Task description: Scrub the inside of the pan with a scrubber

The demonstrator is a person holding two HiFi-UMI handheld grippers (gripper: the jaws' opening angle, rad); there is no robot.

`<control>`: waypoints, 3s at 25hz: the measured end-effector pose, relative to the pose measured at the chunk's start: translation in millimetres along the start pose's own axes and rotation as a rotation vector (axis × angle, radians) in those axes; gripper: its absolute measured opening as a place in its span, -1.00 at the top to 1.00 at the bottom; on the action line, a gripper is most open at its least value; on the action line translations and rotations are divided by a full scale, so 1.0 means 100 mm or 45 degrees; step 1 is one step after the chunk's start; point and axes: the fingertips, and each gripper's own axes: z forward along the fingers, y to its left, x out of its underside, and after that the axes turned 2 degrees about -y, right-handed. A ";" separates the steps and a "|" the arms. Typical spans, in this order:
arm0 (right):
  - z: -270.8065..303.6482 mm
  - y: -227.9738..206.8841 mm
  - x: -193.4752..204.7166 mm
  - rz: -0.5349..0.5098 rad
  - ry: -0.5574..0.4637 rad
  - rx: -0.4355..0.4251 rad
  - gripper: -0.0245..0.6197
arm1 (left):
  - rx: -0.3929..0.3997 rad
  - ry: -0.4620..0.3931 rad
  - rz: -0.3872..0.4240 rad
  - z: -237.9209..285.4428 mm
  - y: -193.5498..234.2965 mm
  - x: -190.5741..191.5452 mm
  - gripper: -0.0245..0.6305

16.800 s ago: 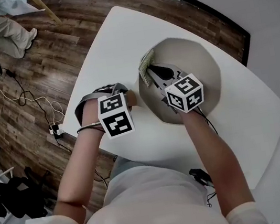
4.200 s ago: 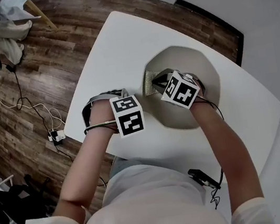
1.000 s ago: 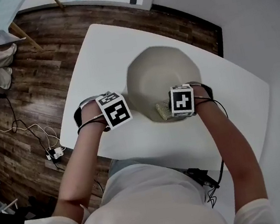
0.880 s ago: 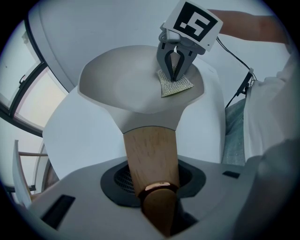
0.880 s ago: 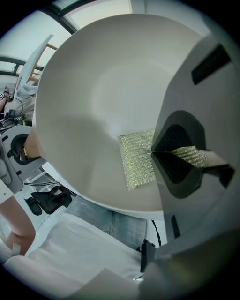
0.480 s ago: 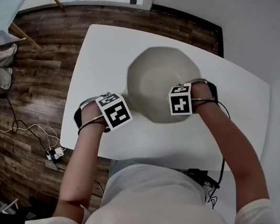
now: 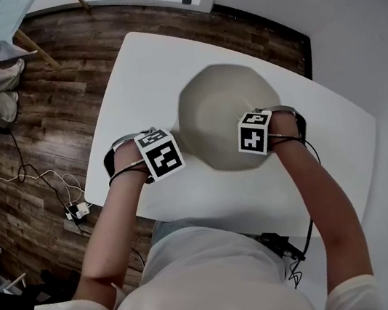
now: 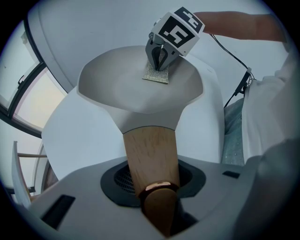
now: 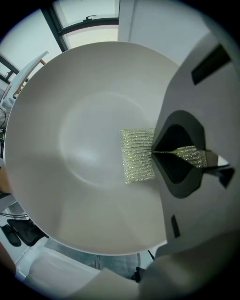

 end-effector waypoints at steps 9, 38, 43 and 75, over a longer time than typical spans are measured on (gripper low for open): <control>0.03 -0.32 0.08 0.074 0.019 0.158 0.85 | 0.002 0.009 0.014 0.01 0.00 -0.01 0.46; -0.02 -0.91 -0.25 0.253 -0.180 0.315 0.85 | 0.009 0.020 0.048 0.01 -0.01 0.02 0.46; -0.11 -1.03 -0.41 0.314 -0.283 0.342 0.85 | 0.008 0.019 0.055 0.01 0.00 0.03 0.46; -0.35 -0.94 -1.30 0.243 -0.748 0.323 0.85 | -0.003 0.036 0.077 0.02 0.01 0.07 0.46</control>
